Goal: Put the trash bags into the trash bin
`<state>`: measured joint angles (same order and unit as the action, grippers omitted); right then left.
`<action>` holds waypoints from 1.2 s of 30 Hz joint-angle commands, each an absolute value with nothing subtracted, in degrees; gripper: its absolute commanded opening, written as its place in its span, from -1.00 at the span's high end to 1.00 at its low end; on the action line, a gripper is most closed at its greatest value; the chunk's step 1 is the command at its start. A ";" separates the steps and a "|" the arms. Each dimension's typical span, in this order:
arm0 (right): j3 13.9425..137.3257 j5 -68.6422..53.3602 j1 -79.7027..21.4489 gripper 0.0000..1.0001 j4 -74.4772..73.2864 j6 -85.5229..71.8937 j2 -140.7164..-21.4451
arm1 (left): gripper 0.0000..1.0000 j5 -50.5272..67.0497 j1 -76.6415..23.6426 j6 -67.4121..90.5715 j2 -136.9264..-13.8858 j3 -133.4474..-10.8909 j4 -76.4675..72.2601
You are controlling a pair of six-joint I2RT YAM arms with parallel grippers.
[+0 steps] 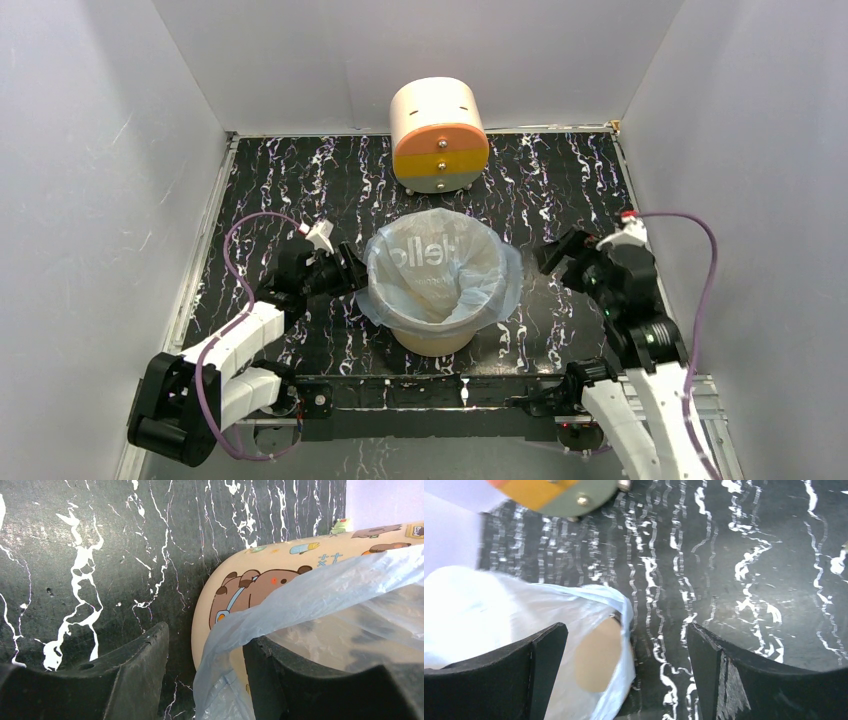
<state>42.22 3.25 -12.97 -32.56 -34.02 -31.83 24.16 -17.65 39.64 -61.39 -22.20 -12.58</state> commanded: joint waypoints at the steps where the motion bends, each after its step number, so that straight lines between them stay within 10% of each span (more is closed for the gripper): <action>1: 41.91 -4.45 -12.89 -0.93 -37.37 -37.91 -22.40 | -0.06 24.25 -17.76 39.25 -60.25 -21.95 -11.94; 5: 42.14 -4.40 -12.88 -0.84 -44.28 -42.49 -18.30 | -0.06 24.49 -17.78 39.04 -59.88 -21.72 -11.43; 16: 36.42 -51.58 -12.76 -0.28 -38.58 -25.50 -19.29 | -0.06 23.89 -17.83 39.26 -59.22 -21.89 -10.63; 36: 32.03 -45.10 -14.84 -0.41 -9.26 -36.29 -35.99 | -0.06 25.36 -17.77 49.40 -67.11 -22.47 -26.65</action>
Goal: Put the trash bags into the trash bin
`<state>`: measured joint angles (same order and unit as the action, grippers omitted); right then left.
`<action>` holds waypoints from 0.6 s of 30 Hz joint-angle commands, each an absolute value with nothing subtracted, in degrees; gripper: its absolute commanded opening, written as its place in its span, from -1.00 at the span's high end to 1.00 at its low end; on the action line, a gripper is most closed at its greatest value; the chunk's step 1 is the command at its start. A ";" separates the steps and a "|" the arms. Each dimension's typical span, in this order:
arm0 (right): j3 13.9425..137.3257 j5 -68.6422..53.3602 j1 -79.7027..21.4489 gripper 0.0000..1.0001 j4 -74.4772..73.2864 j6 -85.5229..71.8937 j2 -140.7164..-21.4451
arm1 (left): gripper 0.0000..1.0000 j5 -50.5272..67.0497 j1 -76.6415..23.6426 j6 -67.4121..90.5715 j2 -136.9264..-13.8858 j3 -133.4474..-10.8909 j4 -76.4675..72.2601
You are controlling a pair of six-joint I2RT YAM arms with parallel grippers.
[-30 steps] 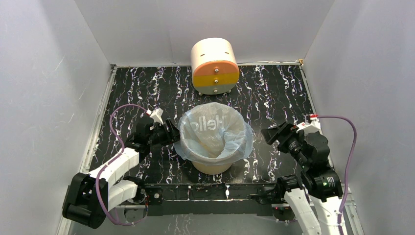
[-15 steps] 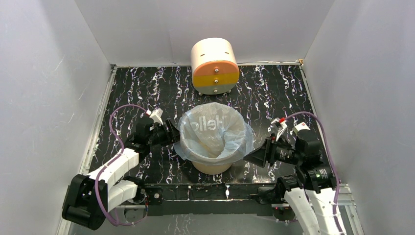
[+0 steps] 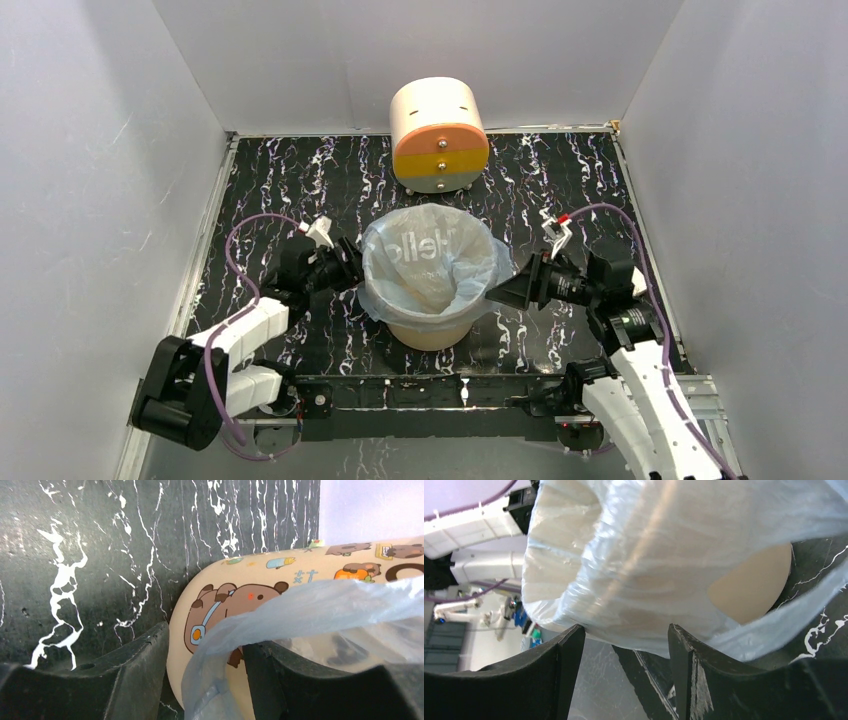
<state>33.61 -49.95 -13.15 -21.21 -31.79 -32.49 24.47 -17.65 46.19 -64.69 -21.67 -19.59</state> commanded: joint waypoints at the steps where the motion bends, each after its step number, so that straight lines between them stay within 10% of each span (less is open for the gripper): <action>1: 32.15 -42.69 -15.82 -0.41 -8.45 -36.78 -36.86 | -0.06 25.52 -17.83 49.68 -68.28 -23.19 -27.26; 13: 41.28 -17.16 -17.80 -0.47 -19.98 -30.15 -43.90 | -0.07 21.65 -17.77 45.22 -73.03 -29.14 -23.27; 18: 39.05 -23.96 -17.80 -0.47 -21.74 -30.18 -41.95 | -0.09 23.50 -17.81 45.92 -71.37 -26.32 -26.74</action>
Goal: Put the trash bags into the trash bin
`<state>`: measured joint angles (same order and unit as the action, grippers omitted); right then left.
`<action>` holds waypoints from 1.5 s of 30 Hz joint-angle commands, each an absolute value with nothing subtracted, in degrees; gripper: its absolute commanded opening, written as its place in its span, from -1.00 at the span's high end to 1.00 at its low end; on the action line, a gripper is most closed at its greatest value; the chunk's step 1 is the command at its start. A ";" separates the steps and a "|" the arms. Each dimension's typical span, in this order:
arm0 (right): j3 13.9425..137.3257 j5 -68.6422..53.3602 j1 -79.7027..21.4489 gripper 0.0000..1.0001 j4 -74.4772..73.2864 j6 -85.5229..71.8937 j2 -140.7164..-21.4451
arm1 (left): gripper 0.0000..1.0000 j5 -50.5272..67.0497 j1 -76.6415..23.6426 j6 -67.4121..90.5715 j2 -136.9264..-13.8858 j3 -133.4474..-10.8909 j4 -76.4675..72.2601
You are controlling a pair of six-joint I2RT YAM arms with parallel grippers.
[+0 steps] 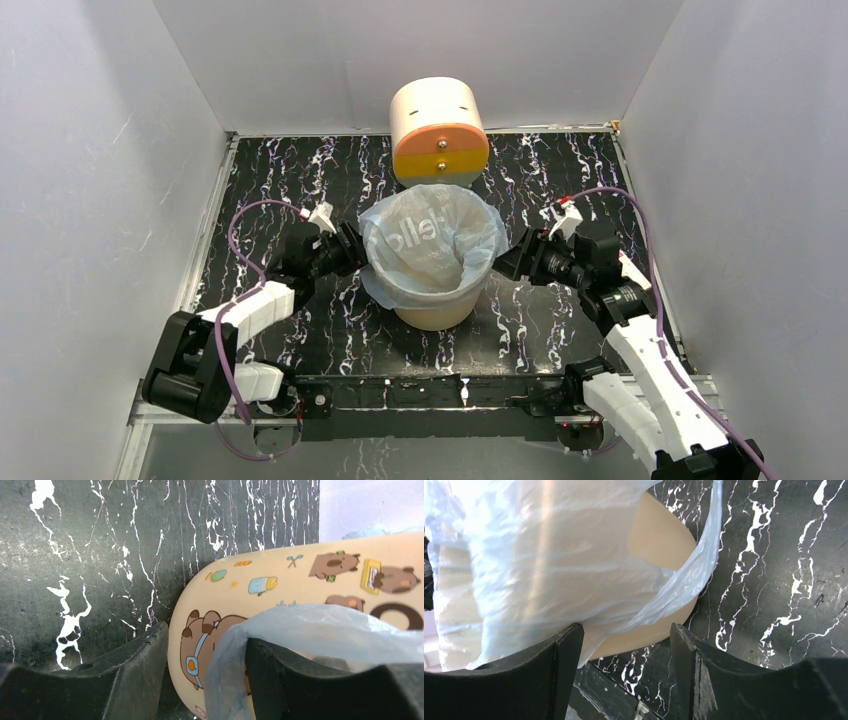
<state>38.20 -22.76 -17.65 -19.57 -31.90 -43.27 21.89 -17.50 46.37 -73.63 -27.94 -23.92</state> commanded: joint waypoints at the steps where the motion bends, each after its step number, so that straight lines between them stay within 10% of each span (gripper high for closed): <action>1: 38.80 -25.17 -17.84 -0.48 -22.76 -30.49 -41.88 | -0.09 24.08 -17.78 46.30 -71.39 -26.02 -27.22; 7: 41.75 -14.84 -17.80 -0.67 -38.89 -30.76 -39.32 | -0.11 25.07 -17.75 46.24 -70.53 -25.21 -26.02; 19: 37.77 -40.42 -18.69 -0.40 -28.07 -37.22 -34.14 | -0.13 25.55 -17.81 45.99 -68.93 -23.59 -25.84; 37: 24.06 2.18 -46.85 -0.53 -1.95 -58.58 -32.02 | -0.11 26.33 -17.83 47.30 -70.32 -22.84 -27.84; 45: 18.80 -4.50 -47.18 -0.56 9.52 -62.77 -30.27 | -0.11 26.54 -17.84 46.50 -70.37 -22.94 -26.88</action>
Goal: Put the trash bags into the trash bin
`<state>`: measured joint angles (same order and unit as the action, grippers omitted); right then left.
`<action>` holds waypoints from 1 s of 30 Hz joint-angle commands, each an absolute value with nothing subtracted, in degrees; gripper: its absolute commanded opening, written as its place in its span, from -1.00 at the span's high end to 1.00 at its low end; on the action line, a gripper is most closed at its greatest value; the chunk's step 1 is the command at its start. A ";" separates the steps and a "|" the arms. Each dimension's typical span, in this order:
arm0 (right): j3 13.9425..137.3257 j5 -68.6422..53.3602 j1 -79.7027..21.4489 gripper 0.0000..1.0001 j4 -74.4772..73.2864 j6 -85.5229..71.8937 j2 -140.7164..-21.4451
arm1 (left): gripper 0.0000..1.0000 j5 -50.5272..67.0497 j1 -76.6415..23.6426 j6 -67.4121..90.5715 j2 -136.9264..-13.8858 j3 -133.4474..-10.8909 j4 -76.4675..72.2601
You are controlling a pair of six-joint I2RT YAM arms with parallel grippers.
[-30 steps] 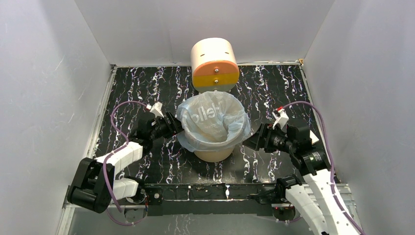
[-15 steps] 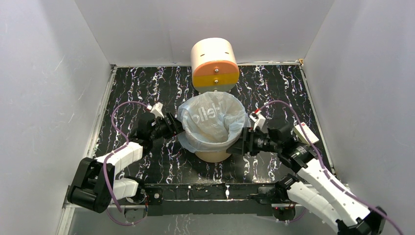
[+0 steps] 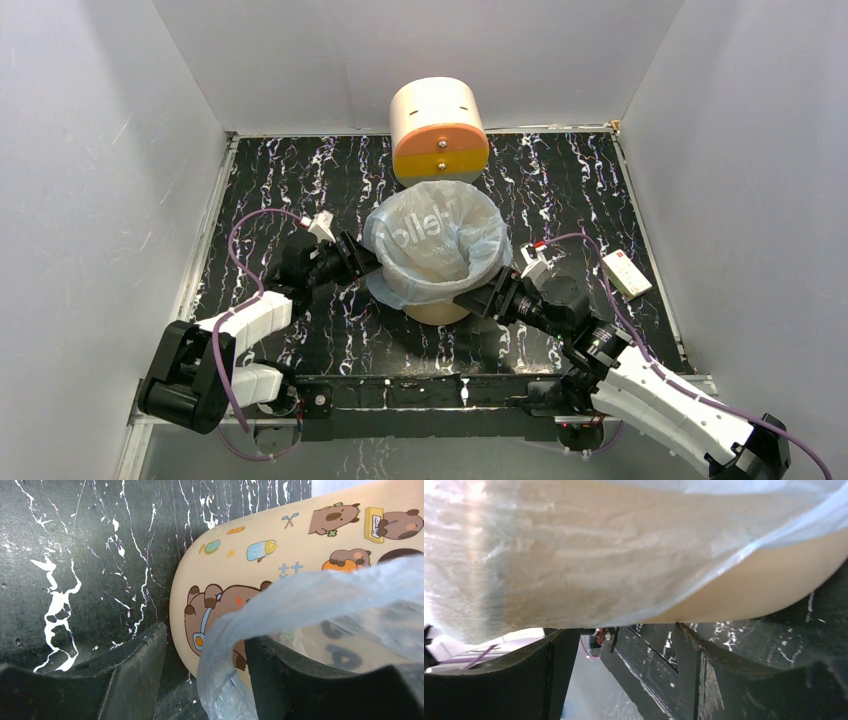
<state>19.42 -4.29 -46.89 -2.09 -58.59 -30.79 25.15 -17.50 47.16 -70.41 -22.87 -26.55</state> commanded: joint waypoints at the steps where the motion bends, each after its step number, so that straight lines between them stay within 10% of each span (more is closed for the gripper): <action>1: 18.62 -4.90 -47.19 -0.56 11.10 -62.88 -30.60 | -0.12 26.47 -17.79 46.63 -70.40 -22.90 -27.10; 30: 16.17 -5.73 -47.20 -0.47 2.82 -60.67 -25.89 | 0.01 26.85 -17.81 38.24 -67.78 -25.57 -17.34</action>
<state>13.72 -1.10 -47.00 -0.23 -63.94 -29.80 27.20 -17.50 40.82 -69.89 -23.35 -19.00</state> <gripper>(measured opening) 0.738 0.497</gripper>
